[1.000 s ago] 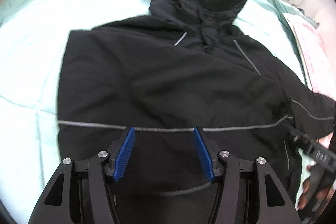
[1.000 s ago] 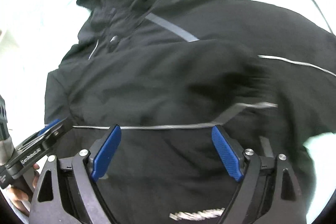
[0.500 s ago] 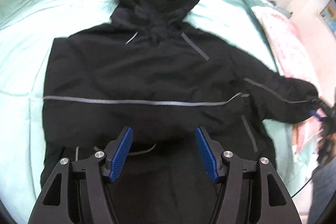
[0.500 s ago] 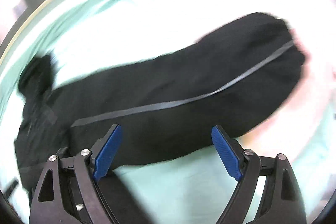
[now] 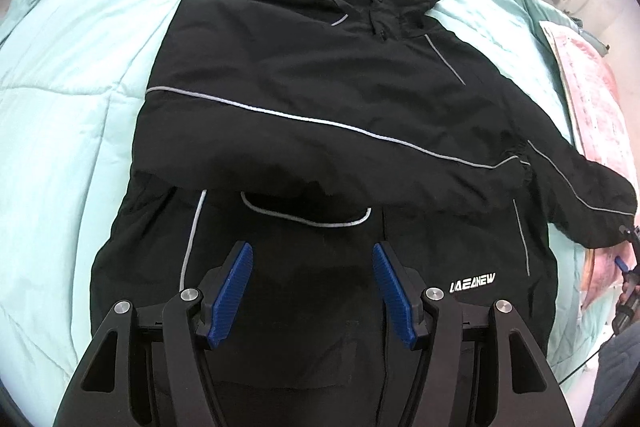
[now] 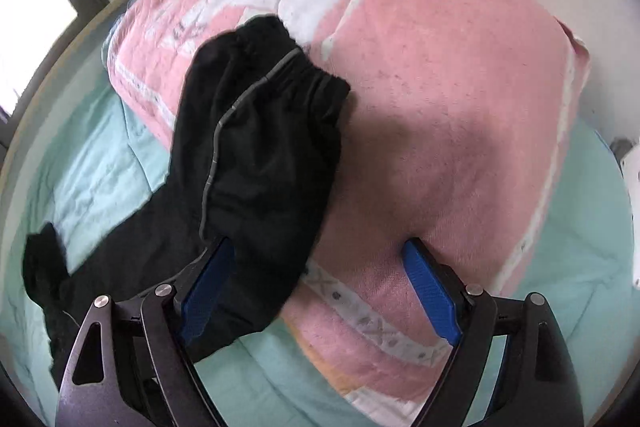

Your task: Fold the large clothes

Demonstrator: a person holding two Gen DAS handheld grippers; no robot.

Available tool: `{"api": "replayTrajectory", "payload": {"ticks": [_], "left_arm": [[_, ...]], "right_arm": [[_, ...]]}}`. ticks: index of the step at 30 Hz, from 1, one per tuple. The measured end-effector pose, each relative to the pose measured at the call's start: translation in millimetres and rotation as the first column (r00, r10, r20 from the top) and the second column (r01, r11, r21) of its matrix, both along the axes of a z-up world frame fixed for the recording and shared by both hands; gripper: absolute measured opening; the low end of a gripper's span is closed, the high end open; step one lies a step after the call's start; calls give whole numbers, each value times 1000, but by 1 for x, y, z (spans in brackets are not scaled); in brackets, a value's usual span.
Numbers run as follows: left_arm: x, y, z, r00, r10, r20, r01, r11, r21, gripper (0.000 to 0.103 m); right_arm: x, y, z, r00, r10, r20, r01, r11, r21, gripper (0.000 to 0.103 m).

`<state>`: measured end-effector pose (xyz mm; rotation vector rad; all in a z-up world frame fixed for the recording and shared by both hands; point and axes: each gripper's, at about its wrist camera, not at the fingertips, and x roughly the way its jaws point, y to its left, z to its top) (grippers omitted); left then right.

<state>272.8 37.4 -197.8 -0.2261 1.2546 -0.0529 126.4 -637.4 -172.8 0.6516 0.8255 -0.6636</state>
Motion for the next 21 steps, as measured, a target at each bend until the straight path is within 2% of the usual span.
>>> {"api": "replayTrajectory", "payload": {"ticks": [2,5,7,8,10,11,13,15,21], "left_arm": [[-1,0,0,1000,2,1,-2,1000,-5,64],[-2,3,-1,1000,12,-2,-12,1000,-8,64],[-4,5,0,1000,20,2,-20,1000,-17,64],[-4,6,0,1000,23,3,-23,1000,-21,64],[-6,10,0,1000,31,4,-31,999,-24,64],[-6,12,0,999,37,4,-37,999,-26,64],[-7,17,-1,999,53,3,-53,998,-32,64],[-7,24,0,998,68,5,-68,997,-42,64],[-17,39,-5,992,126,-15,-126,988,-93,64]], "right_arm": [[7,3,5,999,28,46,-28,1000,-11,89],[16,-4,3,996,34,80,-36,999,28,86],[22,-6,0,997,20,78,-24,999,49,69],[22,-6,-1,996,27,80,-32,998,54,64],[26,-4,-2,995,63,72,-68,995,67,38],[26,-1,0,995,80,61,-84,995,62,34],[28,7,6,991,109,82,-114,992,56,18],[32,18,15,983,138,120,-145,988,56,14],[42,76,44,949,233,212,-243,970,26,14]]}}
